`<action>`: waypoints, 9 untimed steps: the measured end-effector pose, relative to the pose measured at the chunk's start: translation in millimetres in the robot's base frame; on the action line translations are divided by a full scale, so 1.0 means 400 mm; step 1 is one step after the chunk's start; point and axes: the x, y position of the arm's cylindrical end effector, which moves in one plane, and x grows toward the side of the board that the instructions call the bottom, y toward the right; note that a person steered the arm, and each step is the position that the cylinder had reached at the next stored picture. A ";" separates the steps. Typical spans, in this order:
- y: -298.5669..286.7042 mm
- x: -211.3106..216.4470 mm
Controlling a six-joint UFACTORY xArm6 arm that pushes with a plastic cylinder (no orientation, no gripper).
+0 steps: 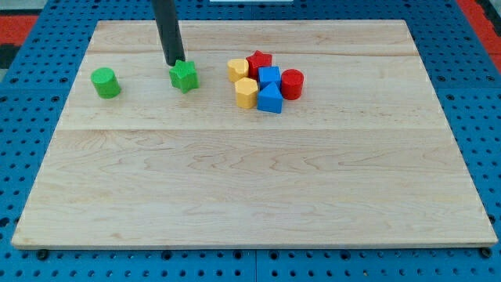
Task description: Place the green star left to the yellow hexagon
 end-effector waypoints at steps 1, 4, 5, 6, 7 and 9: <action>0.000 0.062; 0.045 0.142; 0.088 0.143; 0.165 0.100; 0.189 0.057; -0.009 0.188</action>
